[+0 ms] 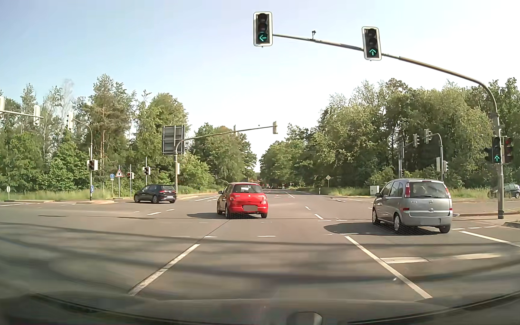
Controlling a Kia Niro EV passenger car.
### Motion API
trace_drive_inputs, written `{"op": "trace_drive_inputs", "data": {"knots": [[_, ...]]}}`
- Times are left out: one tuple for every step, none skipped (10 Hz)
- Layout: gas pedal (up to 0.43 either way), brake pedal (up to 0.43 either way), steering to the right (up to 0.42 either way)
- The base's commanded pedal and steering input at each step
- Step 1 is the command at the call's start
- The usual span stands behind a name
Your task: Follow the waypoints while adhering to traffic rules and regulations
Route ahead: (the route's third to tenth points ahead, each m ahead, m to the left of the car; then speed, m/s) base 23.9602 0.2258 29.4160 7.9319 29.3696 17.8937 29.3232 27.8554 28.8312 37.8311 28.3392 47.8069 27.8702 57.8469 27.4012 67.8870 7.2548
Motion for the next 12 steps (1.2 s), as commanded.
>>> {"op": "trace_drive_inputs", "data": {"knots": [[0.067,0.03,-0.001],[0.059,0.03,-0.006],[0.059,0.03,-0.012],[0.047,0.03,-0.024],[0.047,0.03,-0.037],[0.047,0.03,-0.05],[0.047,0.03,-0.062],[0.047,0.03,-0.073],[0.047,0.03,-0.084],[0.047,0.03,-0.092],[0.047,0.03,-0.102],[0.047,0.03,-0.111]]}}
